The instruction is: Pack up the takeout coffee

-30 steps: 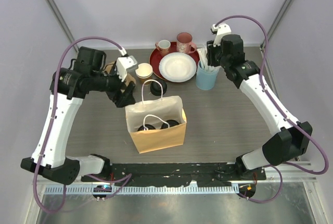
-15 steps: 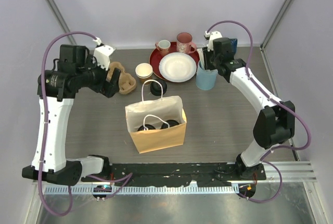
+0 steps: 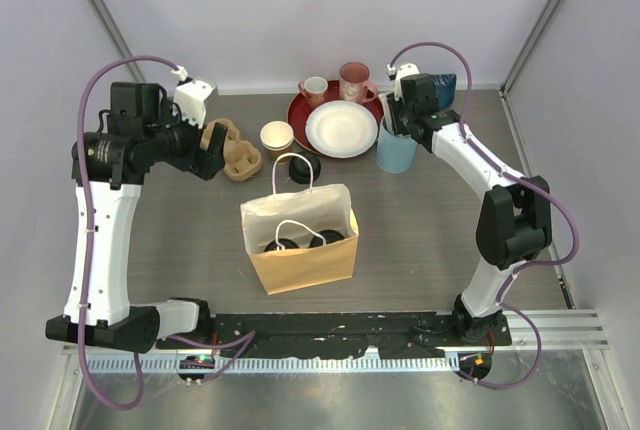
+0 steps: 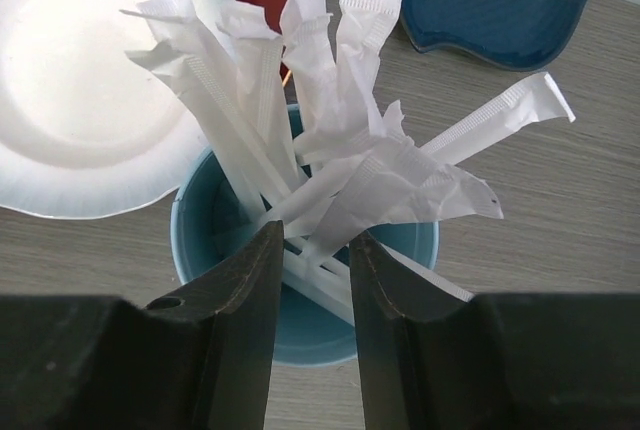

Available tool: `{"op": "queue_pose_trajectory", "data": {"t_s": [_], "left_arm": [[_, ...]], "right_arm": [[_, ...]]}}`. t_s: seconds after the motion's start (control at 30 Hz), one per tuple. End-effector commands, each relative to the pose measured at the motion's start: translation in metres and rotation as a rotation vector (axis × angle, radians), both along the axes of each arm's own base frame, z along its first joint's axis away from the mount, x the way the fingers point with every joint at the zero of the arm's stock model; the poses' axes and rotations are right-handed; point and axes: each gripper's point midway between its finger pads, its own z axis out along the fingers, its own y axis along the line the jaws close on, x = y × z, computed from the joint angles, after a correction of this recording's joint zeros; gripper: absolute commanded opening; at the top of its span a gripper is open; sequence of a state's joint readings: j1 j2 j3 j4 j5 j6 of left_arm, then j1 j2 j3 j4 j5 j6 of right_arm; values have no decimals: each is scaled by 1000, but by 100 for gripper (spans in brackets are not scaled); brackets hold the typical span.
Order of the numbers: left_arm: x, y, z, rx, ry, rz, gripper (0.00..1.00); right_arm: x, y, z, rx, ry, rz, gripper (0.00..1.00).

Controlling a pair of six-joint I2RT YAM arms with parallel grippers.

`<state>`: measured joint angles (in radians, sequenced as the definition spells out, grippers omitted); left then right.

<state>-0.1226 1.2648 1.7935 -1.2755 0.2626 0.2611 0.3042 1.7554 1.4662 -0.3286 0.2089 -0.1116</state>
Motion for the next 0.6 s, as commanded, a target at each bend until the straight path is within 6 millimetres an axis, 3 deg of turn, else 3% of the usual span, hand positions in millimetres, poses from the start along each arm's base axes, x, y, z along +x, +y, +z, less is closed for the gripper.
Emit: {"op": "queue_pose_trajectory", "data": {"t_s": [0.0,0.17,0.27,0.4,0.57], "left_arm": [[2,-3,7,-22,-34,-13,85],[0,-4,7,-17,-34,-27,85],[-2,-5,6,-21,-28,-35,85],[-2,-6,6,-21,-26,-44,84],[-2,-7,6,-26,-25,-54,84]], "right_arm": [[21,-5,32,-12,-104,-23,36],[23,-5,33,-12,-107,-20,16],[18,-4,36,-3,-109,-17,9],[13,-5,39,0,-115,-12,1],[6,-4,56,22,-142,-3,1]]}}
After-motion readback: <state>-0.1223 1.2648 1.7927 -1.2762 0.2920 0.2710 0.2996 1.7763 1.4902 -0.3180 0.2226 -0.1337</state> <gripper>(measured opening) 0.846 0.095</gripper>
